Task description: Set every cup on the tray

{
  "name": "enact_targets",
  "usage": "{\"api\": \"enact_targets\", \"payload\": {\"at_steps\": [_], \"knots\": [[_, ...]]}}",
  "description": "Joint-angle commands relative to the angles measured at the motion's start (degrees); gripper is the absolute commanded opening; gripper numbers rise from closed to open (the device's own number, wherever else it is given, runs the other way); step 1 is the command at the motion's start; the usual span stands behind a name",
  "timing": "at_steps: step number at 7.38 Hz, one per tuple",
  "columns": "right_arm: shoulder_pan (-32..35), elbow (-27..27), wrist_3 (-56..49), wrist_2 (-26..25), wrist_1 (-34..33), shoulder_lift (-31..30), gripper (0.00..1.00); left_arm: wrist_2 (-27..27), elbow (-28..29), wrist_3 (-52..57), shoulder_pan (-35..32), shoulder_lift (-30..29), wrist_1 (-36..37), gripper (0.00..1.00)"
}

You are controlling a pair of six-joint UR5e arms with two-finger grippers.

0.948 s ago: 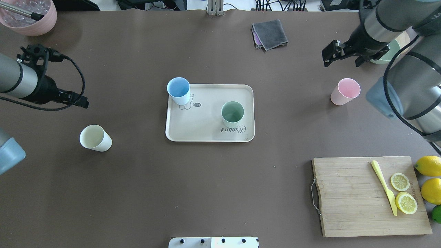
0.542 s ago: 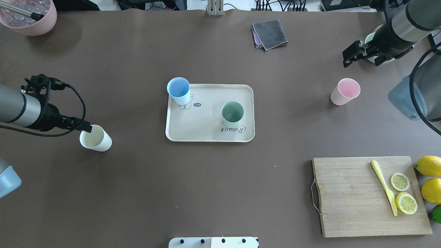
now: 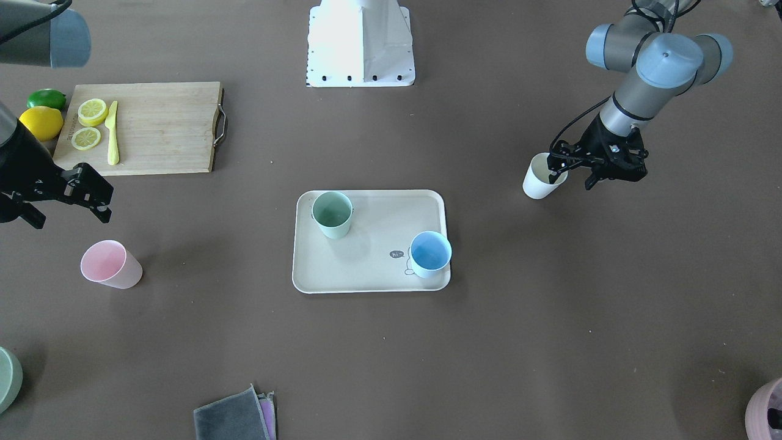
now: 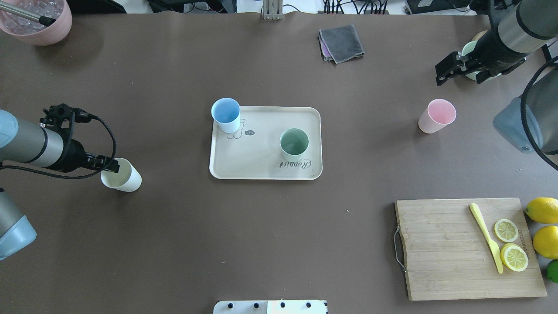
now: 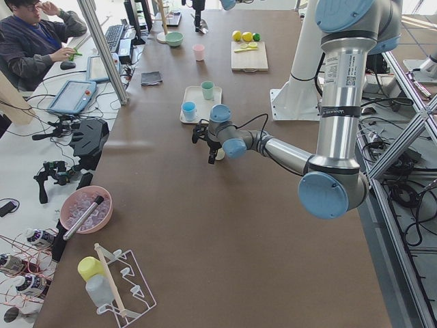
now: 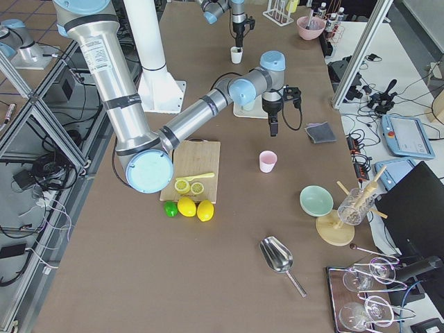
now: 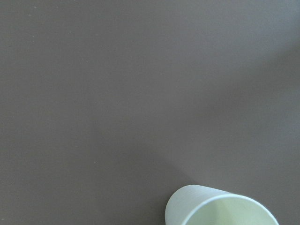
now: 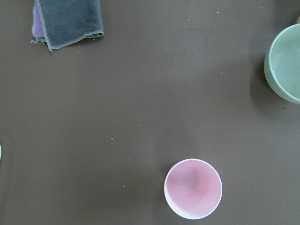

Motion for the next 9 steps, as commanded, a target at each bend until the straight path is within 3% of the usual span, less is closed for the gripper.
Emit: {"api": "enact_targets", "payload": {"at_steps": [1,4,6,8,9], "knots": [[0.0,0.1,0.0,-0.1,0.0,-0.1,1.00,0.2,0.2,0.1,0.6,-0.7,-0.2,0.00],[-0.1,-0.1,0.0,-0.1,0.0,-0.2,1.00,-0.3,-2.0,-0.4,0.7,-3.1,0.4,0.00],[-0.1,0.0,0.1,-0.1,0.0,-0.6,1.00,-0.3,-1.5,-2.7,0.7,-13.0,8.2,0.00],[-0.1,-0.1,0.4,-0.2,0.0,-0.7,1.00,1.3,0.6,-12.2,5.8,-22.7,12.3,0.00],[-0.1,-0.2,0.3,-0.3,0.0,-0.9,1.00,7.1,4.3,-13.9,8.0,-27.1,12.3,0.00]]}}
